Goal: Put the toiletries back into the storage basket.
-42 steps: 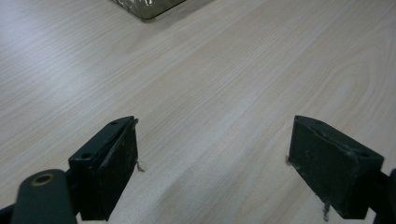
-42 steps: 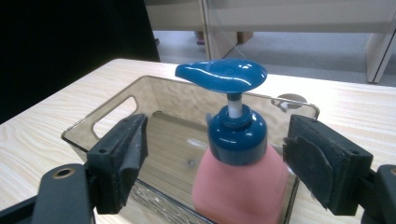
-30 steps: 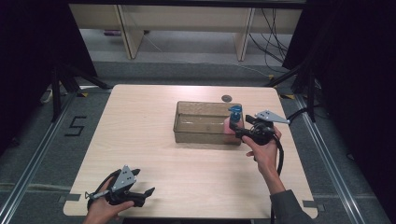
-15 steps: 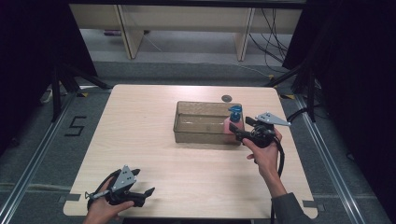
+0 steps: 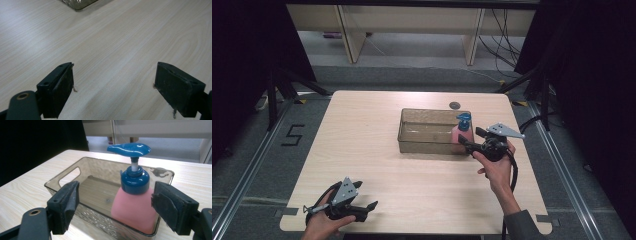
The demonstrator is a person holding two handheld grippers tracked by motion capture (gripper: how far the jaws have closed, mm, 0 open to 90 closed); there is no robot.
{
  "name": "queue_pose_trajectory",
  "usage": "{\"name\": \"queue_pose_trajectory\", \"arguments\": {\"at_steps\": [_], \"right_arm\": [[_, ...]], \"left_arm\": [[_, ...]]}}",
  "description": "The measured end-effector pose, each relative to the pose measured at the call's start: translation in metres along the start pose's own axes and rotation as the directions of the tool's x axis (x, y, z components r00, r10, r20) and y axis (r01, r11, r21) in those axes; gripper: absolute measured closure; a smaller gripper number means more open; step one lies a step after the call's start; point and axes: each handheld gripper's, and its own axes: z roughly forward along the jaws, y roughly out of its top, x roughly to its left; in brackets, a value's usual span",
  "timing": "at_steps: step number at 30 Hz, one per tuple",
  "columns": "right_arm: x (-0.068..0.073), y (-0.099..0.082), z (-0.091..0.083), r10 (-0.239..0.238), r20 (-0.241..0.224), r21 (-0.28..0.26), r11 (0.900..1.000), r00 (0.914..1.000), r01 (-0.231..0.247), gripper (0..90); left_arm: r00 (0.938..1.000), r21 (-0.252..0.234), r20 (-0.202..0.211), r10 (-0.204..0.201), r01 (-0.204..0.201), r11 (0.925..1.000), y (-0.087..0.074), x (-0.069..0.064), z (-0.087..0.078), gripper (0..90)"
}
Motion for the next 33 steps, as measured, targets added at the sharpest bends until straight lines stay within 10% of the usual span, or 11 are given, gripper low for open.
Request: {"name": "queue_pose_trajectory", "arguments": {"at_steps": [33], "right_arm": [[0.011,-0.012,-0.008,-0.001,-0.038,0.024,0.9997,0.9993,0.002,22.2]], "left_arm": [[1.0000,-0.003,-0.003,0.000,0.000,1.0000,0.000,0.000,0.000,15.4]]}}
